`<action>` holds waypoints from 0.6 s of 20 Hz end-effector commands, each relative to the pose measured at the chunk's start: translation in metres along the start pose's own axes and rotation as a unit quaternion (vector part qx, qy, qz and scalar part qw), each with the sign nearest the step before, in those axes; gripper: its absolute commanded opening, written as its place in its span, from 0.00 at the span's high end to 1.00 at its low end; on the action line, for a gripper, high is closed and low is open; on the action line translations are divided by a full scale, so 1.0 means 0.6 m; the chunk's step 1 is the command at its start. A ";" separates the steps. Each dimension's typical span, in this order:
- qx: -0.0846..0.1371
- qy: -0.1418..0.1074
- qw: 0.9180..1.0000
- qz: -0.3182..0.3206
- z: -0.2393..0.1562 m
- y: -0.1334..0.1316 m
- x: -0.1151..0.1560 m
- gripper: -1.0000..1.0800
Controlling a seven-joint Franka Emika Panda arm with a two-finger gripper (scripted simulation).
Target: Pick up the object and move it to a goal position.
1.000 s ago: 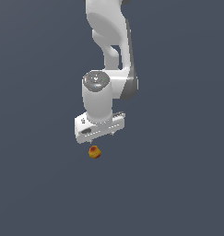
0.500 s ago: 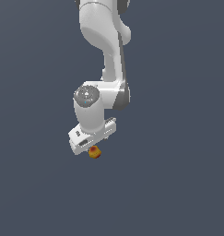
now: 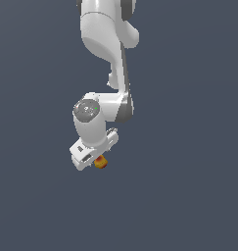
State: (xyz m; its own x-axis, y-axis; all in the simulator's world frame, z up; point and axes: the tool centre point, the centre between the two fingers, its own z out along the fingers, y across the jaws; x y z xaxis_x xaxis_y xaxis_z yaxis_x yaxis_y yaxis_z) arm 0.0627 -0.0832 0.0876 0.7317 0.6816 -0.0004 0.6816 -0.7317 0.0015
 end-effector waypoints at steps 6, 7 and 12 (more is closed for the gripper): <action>0.001 0.000 1.000 -0.008 0.005 0.003 -0.001 0.04; 0.001 0.000 1.000 -0.008 0.007 0.003 -0.001 0.04; 0.001 0.000 1.000 -0.009 0.036 0.003 -0.002 0.04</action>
State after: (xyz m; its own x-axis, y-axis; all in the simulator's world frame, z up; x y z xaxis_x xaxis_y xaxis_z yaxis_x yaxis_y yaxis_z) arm 0.0638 -0.0853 0.0728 0.7196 0.6944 0.0006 0.6944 -0.7196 0.0012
